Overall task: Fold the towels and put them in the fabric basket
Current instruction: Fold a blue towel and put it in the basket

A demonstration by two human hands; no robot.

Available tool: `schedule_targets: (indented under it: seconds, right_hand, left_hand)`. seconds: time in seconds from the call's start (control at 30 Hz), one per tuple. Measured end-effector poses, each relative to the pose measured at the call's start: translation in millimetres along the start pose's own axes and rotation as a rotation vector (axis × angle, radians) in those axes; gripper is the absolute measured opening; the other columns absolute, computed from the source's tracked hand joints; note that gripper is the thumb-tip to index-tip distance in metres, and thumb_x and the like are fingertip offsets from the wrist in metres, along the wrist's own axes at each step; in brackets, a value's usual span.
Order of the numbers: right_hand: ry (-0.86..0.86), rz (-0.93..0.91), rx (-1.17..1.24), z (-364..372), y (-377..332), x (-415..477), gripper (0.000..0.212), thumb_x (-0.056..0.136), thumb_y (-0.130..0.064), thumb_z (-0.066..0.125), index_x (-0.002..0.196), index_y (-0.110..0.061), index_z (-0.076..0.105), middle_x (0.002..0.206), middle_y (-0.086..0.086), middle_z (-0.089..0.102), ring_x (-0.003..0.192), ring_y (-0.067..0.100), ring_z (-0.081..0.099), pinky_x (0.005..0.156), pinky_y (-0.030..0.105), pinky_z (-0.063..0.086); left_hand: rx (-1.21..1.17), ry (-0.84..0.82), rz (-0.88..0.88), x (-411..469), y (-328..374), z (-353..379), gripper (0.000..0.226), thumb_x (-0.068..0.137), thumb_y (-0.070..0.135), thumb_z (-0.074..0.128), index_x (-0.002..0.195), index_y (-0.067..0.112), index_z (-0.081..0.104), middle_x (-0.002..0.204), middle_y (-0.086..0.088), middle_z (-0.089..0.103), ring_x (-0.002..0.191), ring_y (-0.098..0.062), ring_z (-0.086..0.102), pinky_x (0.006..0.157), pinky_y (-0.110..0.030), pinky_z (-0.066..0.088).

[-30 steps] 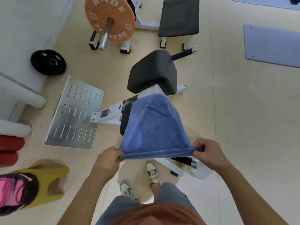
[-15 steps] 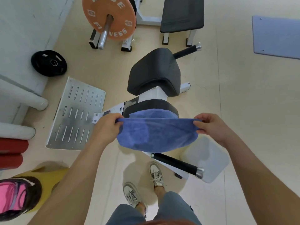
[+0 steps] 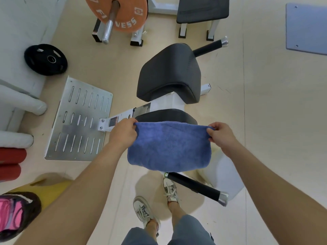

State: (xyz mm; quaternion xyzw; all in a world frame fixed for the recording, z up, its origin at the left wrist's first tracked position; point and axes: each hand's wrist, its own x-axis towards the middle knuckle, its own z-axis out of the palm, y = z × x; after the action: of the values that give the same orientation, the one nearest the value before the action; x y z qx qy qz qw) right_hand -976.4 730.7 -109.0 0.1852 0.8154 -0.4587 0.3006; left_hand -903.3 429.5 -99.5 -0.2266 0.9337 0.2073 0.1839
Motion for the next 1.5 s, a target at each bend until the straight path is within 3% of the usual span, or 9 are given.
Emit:
schedule_targets:
  seconds: [0.2, 0.4, 0.7, 0.8, 0.97, 1.07, 1.17, 1.37, 1.5]
  right_hand:
    - [-0.046, 0.196, 0.250, 32.5, 13.0, -2.4, 0.003, 0.093, -0.015, 0.053, 0.093, -0.015, 0.056, 0.096, 0.007, 0.060, 0.096, 0.027, 0.059, 0.084, 0.045, 0.056]
    - [-0.210, 0.251, 0.346, 34.2, 21.0, -3.6, 0.039, 0.087, -0.039, 0.066, 0.122, -0.031, 0.050, 0.122, -0.005, 0.058, 0.115, 0.023, 0.056, 0.098, 0.053, 0.046]
    - [-0.347, 0.164, 0.201, 1.3, 18.0, 0.9, 0.054, 0.069, -0.029, 0.082, 0.114, -0.009, 0.062, 0.116, 0.008, 0.068, 0.105, 0.027, 0.065, 0.095, 0.046, 0.051]
    - [-0.202, -0.011, 0.162, -17.3, 2.2, 1.8, 0.040, 0.079, -0.023, 0.077, 0.113, -0.013, 0.060, 0.113, 0.008, 0.068, 0.103, 0.027, 0.065, 0.093, 0.046, 0.053]
    - [-0.022, -0.147, 0.132, -25.3, -12.9, -7.9, 0.026, 0.088, -0.031, 0.066, 0.105, -0.014, 0.058, 0.106, 0.010, 0.068, 0.099, 0.029, 0.066, 0.090, 0.044, 0.053]
    - [-0.026, 0.104, 0.261, -2.4, -6.3, -13.7, 0.040, 0.087, -0.048, 0.063, 0.102, -0.012, 0.066, 0.105, 0.005, 0.070, 0.101, 0.028, 0.065, 0.094, 0.045, 0.051]
    - [-0.218, 0.359, 0.336, 11.9, 14.0, -24.4, 0.050, 0.085, -0.051, 0.063, 0.110, -0.008, 0.064, 0.109, 0.007, 0.068, 0.100, 0.029, 0.065, 0.086, 0.045, 0.053]
    - [-0.009, 0.021, 0.110, 22.3, 25.4, -31.4, 0.026, 0.097, -0.032, 0.048, 0.111, -0.011, 0.058, 0.106, 0.007, 0.065, 0.099, 0.028, 0.062, 0.095, 0.047, 0.050]
    - [0.198, -0.334, -0.004, 15.9, 9.4, -42.9, 0.022, 0.101, -0.027, 0.041, 0.094, -0.007, 0.045, 0.077, -0.001, 0.049, 0.070, 0.015, 0.050, 0.067, 0.026, 0.044]
  left_hand:
    - [-0.055, -0.032, -0.065, 4.3, 5.7, 20.9, 0.020, 0.096, 0.026, 0.047, 0.109, 0.019, 0.061, 0.106, -0.008, 0.066, 0.093, -0.030, 0.061, 0.075, -0.035, 0.048]
    - [-0.145, 0.029, 0.141, -2.0, 4.4, 23.5, 0.037, 0.092, 0.015, 0.052, 0.128, 0.023, 0.055, 0.127, -0.004, 0.059, 0.115, -0.027, 0.054, 0.094, -0.035, 0.044]
    - [-0.144, -0.160, 0.104, -17.8, -0.7, 6.0, 0.007, 0.076, 0.025, 0.060, 0.078, 0.020, 0.062, 0.088, 0.000, 0.053, 0.080, -0.020, 0.057, 0.074, -0.039, 0.055]
    - [-0.460, -0.190, 0.034, -35.0, -7.8, -6.3, 0.007, 0.079, 0.021, 0.066, 0.075, 0.017, 0.061, 0.078, 0.002, 0.057, 0.068, -0.014, 0.056, 0.055, -0.024, 0.050]
    - [-1.329, -0.133, -0.199, -48.3, -26.2, -11.8, 0.025, 0.084, 0.027, 0.069, 0.098, 0.007, 0.065, 0.078, 0.001, 0.069, 0.072, -0.016, 0.061, 0.058, -0.023, 0.051]
    - [-1.465, -0.324, -0.539, -47.7, -22.6, 10.7, 0.049, 0.086, 0.058, 0.055, 0.104, 0.014, 0.067, 0.103, -0.006, 0.072, 0.093, -0.027, 0.067, 0.080, -0.038, 0.052]
    - [-1.355, -0.454, -0.591, -61.1, -27.4, 31.9, 0.052, 0.087, 0.060, 0.051, 0.109, 0.016, 0.068, 0.108, -0.010, 0.070, 0.101, -0.033, 0.066, 0.084, -0.046, 0.052]
    - [-1.298, -0.408, -0.581, -81.1, -32.1, 41.4, 0.034, 0.092, 0.032, 0.059, 0.114, 0.006, 0.063, 0.112, -0.013, 0.070, 0.104, -0.030, 0.066, 0.090, -0.041, 0.052]
    - [-1.196, 0.082, -0.344, -76.7, -27.3, 32.5, 0.020, 0.097, 0.033, 0.052, 0.102, 0.016, 0.060, 0.107, -0.008, 0.067, 0.098, -0.026, 0.064, 0.086, -0.048, 0.053]
